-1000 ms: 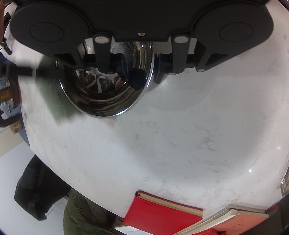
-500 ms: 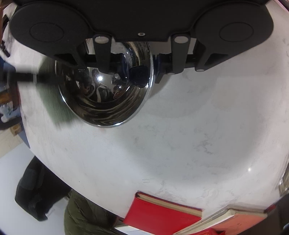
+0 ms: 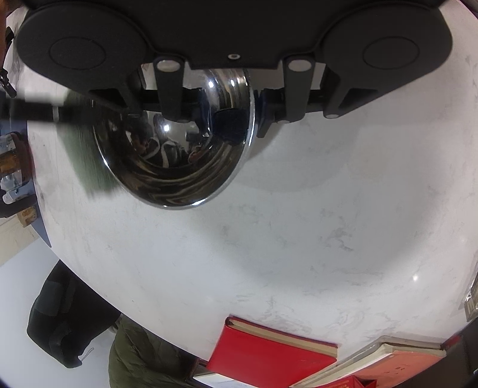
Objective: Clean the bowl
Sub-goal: 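Tilt the steel bowl with the left gripper while the right scrubs its outer wall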
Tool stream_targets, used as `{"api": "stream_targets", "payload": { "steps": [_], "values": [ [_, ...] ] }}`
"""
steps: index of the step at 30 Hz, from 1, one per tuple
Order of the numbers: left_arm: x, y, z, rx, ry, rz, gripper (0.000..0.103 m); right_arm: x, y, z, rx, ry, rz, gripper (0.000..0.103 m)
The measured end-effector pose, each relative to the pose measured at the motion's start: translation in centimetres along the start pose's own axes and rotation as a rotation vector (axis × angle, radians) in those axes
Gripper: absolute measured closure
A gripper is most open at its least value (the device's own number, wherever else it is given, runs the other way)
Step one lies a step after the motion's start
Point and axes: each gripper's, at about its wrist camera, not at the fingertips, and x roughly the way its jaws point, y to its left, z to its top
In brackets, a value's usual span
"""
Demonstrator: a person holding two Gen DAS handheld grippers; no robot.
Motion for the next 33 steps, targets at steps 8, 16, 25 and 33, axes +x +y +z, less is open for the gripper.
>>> {"api": "stream_targets", "payload": {
  "steps": [8,16,25,33],
  "values": [
    [0.2,-0.3,0.3,0.012,0.011,0.013,0.074,0.9,0.2,3.4,-0.009,-0.067,0.025,0.083],
    [0.3,-0.2,0.2,-0.003,-0.004,0.014,0.074,0.4,-0.9,-1.5,0.068,-0.004,0.043,0.082],
    [0.2,-0.4,0.2,-0.016,-0.007,0.034,0.074,1.1,-0.5,1.7,0.019,-0.066,0.02,0.082],
    [-0.3,-0.6,-0.6,-0.052,-0.004,0.053,0.075,0.9,-0.8,-1.0,0.073,-0.07,0.043,0.082]
  ]
}}
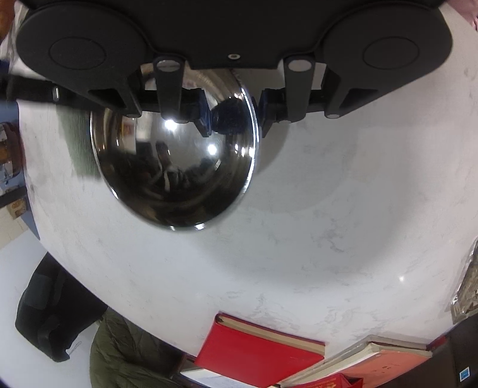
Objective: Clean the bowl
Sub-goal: 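Tilt the steel bowl with the left gripper while the right scrubs its outer wall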
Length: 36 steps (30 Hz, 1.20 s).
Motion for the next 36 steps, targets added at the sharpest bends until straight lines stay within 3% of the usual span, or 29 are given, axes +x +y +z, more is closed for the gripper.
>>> {"api": "stream_targets", "payload": {
  "steps": [8,11,15,23,25,27,31,36],
  "values": [
    [-1.0,0.4,1.6,-0.011,-0.055,0.017,0.076,0.0,0.3,0.0,-0.018,0.004,0.012,0.082],
    [-0.9,0.6,0.7,-0.016,-0.031,0.023,0.085,0.3,0.7,0.4,-0.042,0.002,-0.009,0.082],
    [-1.7,0.8,-0.4,-0.024,0.012,-0.005,0.083,0.4,0.7,2.4,-0.079,-0.012,-0.036,0.082],
    [-1.9,0.7,2.0,0.022,-0.024,-0.02,0.075,0.3,1.4,2.2,-0.117,0.027,-0.052,0.082],
    [-1.1,0.7,2.2,0.029,-0.017,-0.016,0.076,0.5,1.7,2.2,-0.123,0.032,-0.059,0.082],
    [-0.9,0.8,1.8,0.029,-0.015,-0.009,0.085,0.8,2.2,2.4,-0.144,0.034,-0.078,0.082],
    [-1.6,0.7,0.6,0.047,0.022,-0.033,0.086,1.1,2.4,3.4,-0.174,0.024,-0.097,0.082],
    [-1.6,0.2,1.1,0.087,-0.005,-0.032,0.077,0.9,2.7,3.8,-0.204,0.033,-0.101,0.082]
  ]
}}
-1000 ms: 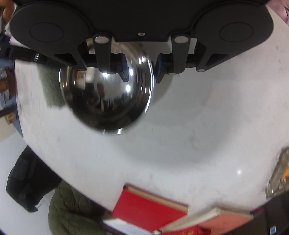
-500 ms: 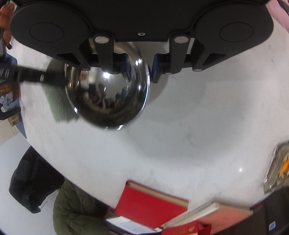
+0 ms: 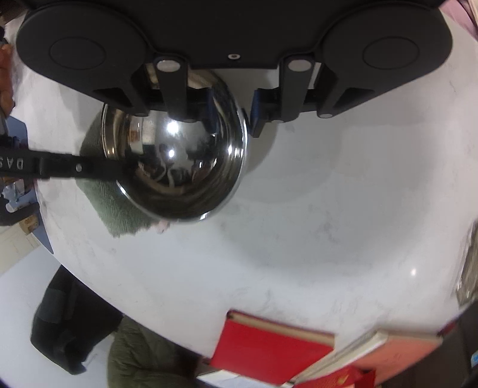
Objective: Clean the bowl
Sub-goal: 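Tilt the steel bowl with the left gripper while the right scrubs its outer wall, then scrub the cloth against the bowl's outer base with the right gripper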
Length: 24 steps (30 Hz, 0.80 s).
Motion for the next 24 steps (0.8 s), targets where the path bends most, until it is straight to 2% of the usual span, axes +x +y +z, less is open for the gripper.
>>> {"api": "stream_targets", "payload": {
  "steps": [3,8,12,16,21,24],
  "values": [
    [1.5,0.3,0.1,-0.032,0.011,-0.005,0.079,0.1,0.3,0.2,-0.013,0.008,-0.007,0.082],
    [1.6,0.6,-0.7,-0.113,-0.025,-0.008,0.08,0.3,1.1,1.0,-0.037,-0.005,-0.019,0.082],
    [1.5,0.9,-1.1,-0.169,-0.041,-0.012,0.08,-0.1,0.5,-0.8,-0.001,0.025,-0.022,0.082],
    [1.6,1.0,-1.2,-0.17,-0.04,-0.019,0.08,-0.3,0.4,-2.8,0.034,0.059,-0.012,0.082],
    [1.5,0.8,-1.4,-0.167,-0.032,-0.016,0.079,0.1,0.8,0.3,0.009,0.0,-0.021,0.082],
    [1.5,0.7,-1.6,-0.177,-0.041,-0.009,0.078,0.1,0.8,0.6,0.018,-0.006,-0.017,0.082]
  ]
}}
